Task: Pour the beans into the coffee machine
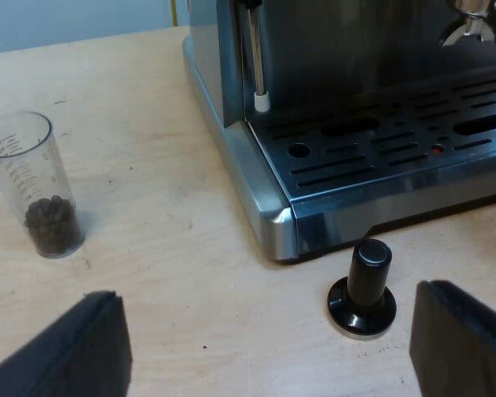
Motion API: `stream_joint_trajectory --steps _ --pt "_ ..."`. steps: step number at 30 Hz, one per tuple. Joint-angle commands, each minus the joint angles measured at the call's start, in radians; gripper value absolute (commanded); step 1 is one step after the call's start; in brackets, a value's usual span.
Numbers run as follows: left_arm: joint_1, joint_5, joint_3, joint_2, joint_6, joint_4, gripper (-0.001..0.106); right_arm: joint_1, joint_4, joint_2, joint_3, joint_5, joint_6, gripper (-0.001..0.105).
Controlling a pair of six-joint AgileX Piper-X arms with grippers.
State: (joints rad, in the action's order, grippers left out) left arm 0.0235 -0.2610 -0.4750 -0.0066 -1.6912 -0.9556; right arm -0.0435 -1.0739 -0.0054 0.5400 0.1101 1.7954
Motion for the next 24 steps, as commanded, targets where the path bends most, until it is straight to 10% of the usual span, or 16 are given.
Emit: stream_joint_trajectory --steps 1,14,24 --pt "0.000 -0.005 0.000 -0.044 -0.003 0.019 0.072 0.000 0.007 -0.047 0.006 -0.001 0.002 0.062" --pt "0.000 0.006 -0.007 -0.044 -0.041 0.019 0.072 0.000 -0.003 -0.028 0.040 0.137 0.059 0.062" --pt "0.000 0.092 -0.131 0.056 -0.041 0.019 0.072 0.008 0.015 0.127 0.225 0.192 0.095 0.062"
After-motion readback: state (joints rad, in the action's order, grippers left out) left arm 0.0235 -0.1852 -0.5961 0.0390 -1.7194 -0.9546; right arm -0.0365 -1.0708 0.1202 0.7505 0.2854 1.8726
